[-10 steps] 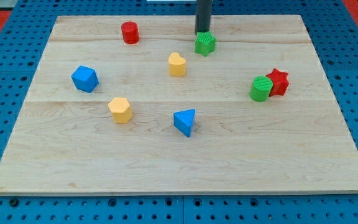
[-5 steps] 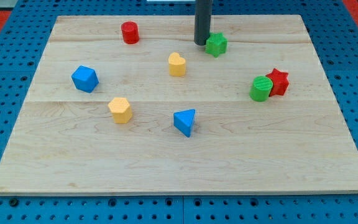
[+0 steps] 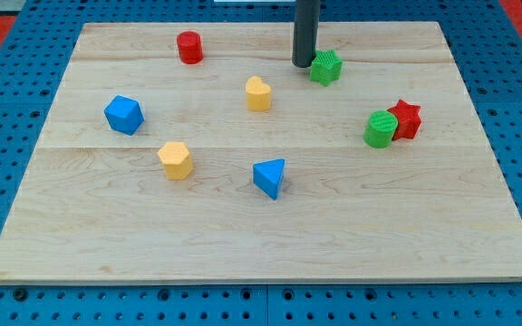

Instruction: Push the green star closer to the green circle

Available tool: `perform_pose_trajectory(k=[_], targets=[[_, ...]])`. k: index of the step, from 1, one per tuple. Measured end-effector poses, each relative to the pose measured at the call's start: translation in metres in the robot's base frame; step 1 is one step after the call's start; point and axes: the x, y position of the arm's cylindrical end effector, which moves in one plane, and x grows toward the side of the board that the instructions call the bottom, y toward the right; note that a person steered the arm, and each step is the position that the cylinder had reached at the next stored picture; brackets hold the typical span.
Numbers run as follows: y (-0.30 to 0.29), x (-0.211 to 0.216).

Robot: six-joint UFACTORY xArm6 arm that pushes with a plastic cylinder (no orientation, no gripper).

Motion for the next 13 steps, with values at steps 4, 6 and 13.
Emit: perform_pose_trajectory(k=[4,6,13], targets=[[-0.015,-0.013],[0.031,0.041],[0.073,0.074]])
